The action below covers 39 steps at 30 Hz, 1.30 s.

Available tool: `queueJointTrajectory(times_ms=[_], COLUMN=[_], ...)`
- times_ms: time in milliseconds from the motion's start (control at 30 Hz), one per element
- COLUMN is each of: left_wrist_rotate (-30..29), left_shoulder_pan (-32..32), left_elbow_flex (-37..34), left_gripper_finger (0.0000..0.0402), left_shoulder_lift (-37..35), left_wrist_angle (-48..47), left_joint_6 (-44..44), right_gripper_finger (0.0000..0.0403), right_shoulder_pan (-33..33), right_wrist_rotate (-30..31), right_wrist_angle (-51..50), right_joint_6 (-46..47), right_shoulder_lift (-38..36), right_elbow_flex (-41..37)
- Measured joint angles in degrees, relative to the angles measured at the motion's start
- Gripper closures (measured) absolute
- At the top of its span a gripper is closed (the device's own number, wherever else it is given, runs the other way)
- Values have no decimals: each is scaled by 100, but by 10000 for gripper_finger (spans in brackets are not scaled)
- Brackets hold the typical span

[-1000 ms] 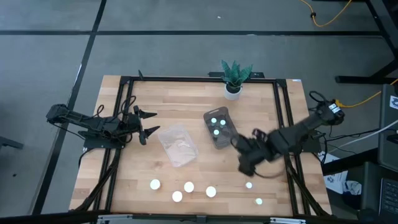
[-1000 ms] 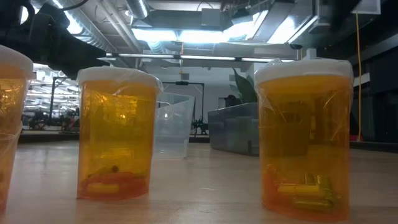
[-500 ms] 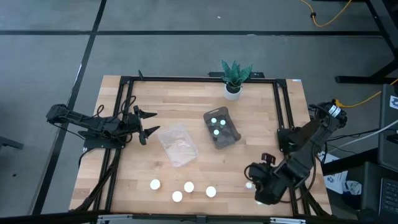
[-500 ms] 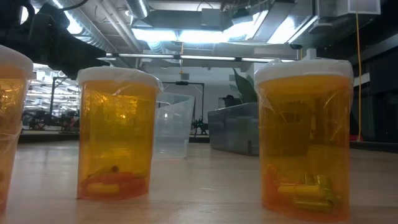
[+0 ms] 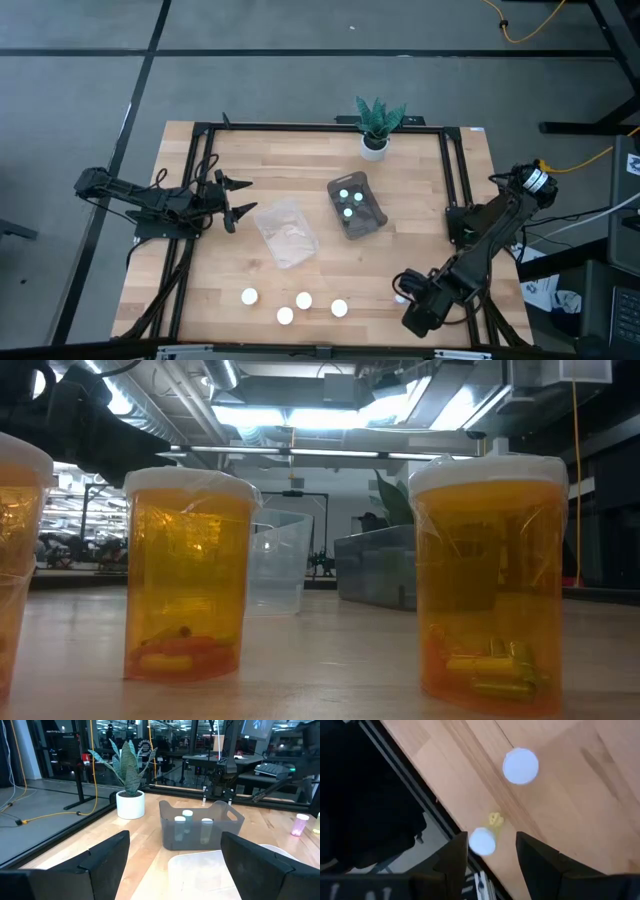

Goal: Pick and place medicine bottles into bin by pill shape (circle, oval)
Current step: Put the small pink pill bottle into the black bin

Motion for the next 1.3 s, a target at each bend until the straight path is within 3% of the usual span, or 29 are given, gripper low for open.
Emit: queueJointTrajectory(times_ms=[200,467,1300], left_wrist_rotate=[-2,-4,-2], left_shoulder_pan=[-2,-2,0], left_elbow_flex=[0,0,0], left_gripper_finger=[97,97,97], left_shoulder_lift=[-1,-1,0], left_wrist_angle=[1,3,3], left_joint_6=[0,0,0], right_gripper_finger=[234,234,229], right_shoulder_pan=[-9,-95,-402], right_wrist_rotate=[130,122,128], right_wrist_angle=[39,203,527], right_joint_6=[-174,-1068,-1056], right_shoulder_lift=[66,575,835], right_elbow_flex=[-171,-172,-172])
